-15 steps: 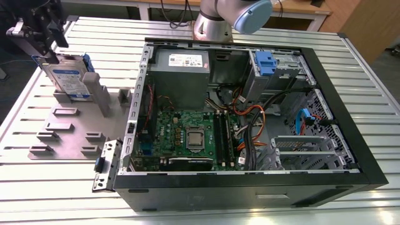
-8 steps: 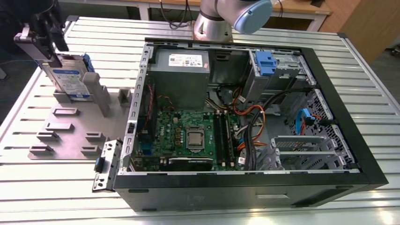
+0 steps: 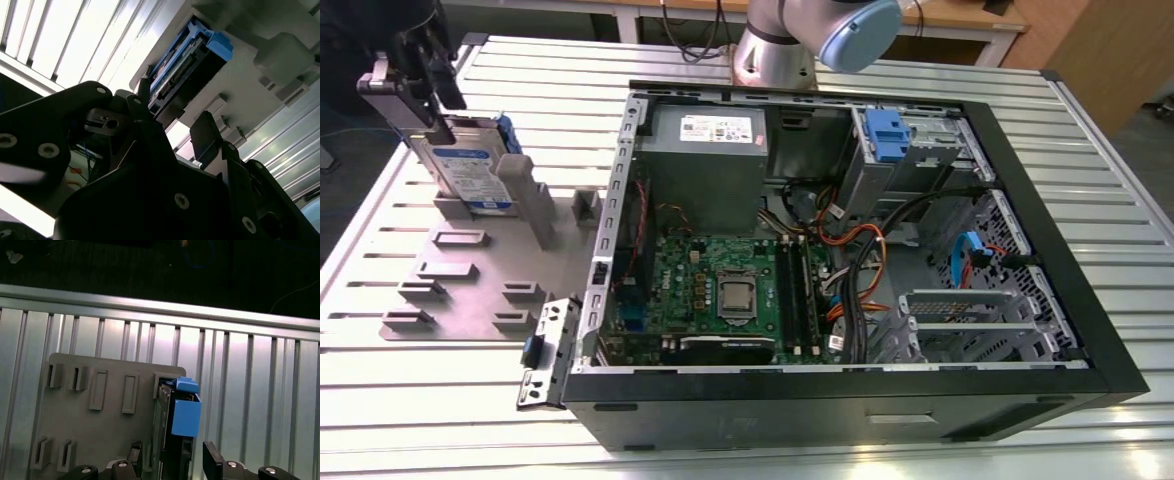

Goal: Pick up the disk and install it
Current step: 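Pick up the disk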

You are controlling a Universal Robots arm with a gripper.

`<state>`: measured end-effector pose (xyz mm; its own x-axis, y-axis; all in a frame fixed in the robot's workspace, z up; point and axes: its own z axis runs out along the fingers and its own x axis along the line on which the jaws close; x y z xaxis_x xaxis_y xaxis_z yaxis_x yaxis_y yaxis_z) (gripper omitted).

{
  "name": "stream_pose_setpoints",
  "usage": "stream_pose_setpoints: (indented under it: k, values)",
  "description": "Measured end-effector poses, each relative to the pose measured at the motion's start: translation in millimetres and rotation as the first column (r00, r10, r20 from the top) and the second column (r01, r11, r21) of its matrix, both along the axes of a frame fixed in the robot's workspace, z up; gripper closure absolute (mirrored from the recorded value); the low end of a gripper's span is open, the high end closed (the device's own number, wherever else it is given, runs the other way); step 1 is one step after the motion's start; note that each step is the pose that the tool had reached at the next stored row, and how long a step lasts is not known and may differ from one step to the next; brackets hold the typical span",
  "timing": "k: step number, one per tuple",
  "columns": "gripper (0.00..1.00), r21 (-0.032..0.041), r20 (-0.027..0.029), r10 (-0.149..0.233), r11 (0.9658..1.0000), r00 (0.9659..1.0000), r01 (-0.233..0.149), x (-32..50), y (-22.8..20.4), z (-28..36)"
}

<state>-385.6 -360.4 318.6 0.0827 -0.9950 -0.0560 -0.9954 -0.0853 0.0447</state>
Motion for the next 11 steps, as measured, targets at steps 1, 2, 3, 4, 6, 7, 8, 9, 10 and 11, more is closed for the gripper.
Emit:
stream_pose_setpoints:
  k: [1, 2, 3, 4, 6, 7, 8, 9, 10, 11]
  values:
    - [0.41, 0.0080, 0.0001, 0.000, 1.0000, 1.0000, 0.000, 0.0, -0.1, 0.0]
    - [0.41, 0.0258, 0.0001, 0.000, 0.9997, 1.0000, 0.000, 0.0, -0.2, -0.1]
    - [0.41, 0.0412, 0.0000, 0.000, 0.9991, 1.0000, 0.000, 0.0, -0.1, -0.1]
    - [0.41, 0.0438, 0.0002, 0.000, 0.9990, 1.0000, 0.000, 0.0, -0.1, -0.5]
    - [0.41, 0.0439, 0.0002, -0.007, 0.9990, 1.0000, 0.007, 0.0, -0.1, -2.2]
    - [0.41, 0.0440, 0.0001, -0.016, 0.9989, 0.9999, 0.016, 0.0, -0.1, -3.1]
    - [0.41, 0.0440, 0.0002, -0.027, 0.9987, 0.9996, 0.027, 0.0, -0.1, -4.0]
    - [0.41, 0.0439, 0.0001, -0.039, 0.9983, 0.9992, 0.039, 0.0, -0.1, -4.6]
    - [0.41, 0.0437, 0.0000, -0.049, 0.9979, 0.9988, 0.049, 0.0, -0.1, -5.2]
    - [0.41, 0.0432, 0.0001, -0.055, 0.9976, 0.9985, 0.055, 0.0, -0.1, -5.7]
